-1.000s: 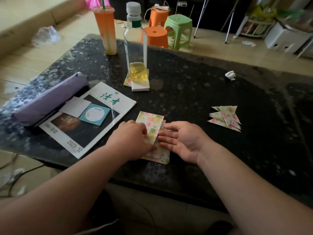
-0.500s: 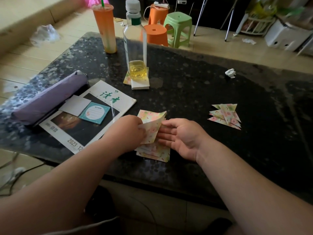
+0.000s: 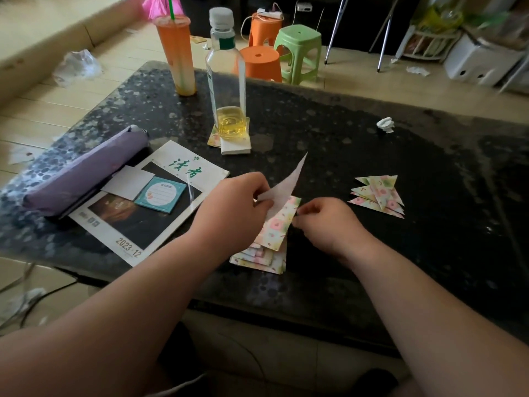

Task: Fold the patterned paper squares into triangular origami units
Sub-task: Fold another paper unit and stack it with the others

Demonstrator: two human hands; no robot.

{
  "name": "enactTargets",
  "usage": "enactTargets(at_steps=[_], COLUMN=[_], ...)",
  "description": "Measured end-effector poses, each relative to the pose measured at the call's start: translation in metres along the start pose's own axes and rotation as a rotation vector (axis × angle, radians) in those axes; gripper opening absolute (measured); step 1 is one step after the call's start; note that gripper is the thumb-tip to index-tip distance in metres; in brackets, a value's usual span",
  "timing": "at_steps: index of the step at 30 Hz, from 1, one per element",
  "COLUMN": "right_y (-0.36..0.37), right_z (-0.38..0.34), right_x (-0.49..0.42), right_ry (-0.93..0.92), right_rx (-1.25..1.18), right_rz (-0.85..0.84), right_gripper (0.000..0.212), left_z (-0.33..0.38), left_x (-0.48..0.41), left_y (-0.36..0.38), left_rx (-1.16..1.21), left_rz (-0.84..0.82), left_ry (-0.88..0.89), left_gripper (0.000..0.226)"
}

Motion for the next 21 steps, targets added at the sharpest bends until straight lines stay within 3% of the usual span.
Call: enactTargets(at_steps=[2, 5, 8, 13, 15, 18, 19, 21], right_y=[0.002, 0.002, -0.011, -0.050, -0.064, -0.079, -0.083, -0.091], right_z=[0.010, 0.027, 0.033, 0.042, 0.049, 0.063, 0.069, 0.082], right_x=[0.000, -0.009, -0.005, 0.010, 0.016, 0.018, 0.016, 0.013], right_ry=[0.082, 0.066, 0.086, 0.047, 0.007, -0.004, 0.007, 0.024], right_rx=[0.065, -0.034, -0.347, -0.923, -0.909, -0.755, -0.728, -0.713], right_rz=[-0.096, -0.094, -0.037, -0.099, -0.115, -0.006, 0.024, 0.046], right_gripper=[0.014, 0.024, 0.016, 0.056, 0.053, 0.020, 0.018, 0.024], left_z=[0.010, 0.017, 0.015, 0.022, 0.030, 0.041, 0.044, 0.046], left_x=[0.001, -0.001, -0.004, -0.007, -0.006, -0.009, -0.011, -0.018], left_y=[0.004, 0.016, 0.033, 0.050, 0.051, 0.057, 0.060, 0.069], left_rx=[-0.059, -0.097, -0.075, -0.030, -0.002, 0.067, 0.122, 0.431], left_rz=[0.069, 0.143, 0.112, 0.033, 0.020, -0.084, -0.124, -0.183], left_ry=[0.118, 0.244, 0.272, 0.301, 0.300, 0.201, 0.142, -0.056], left_gripper=[0.011, 0.026, 0.027, 0.028, 0.030, 0.036, 0.037, 0.035])
Point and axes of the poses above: each hand's wrist, its own x-axis away from the middle knuckle, its own y-axis out of the palm, z = x × y, the point moved 2 cm from there along -x, towards the middle knuckle, and after that the axes turned 8 degrees about -z, right-handed, at the moved point
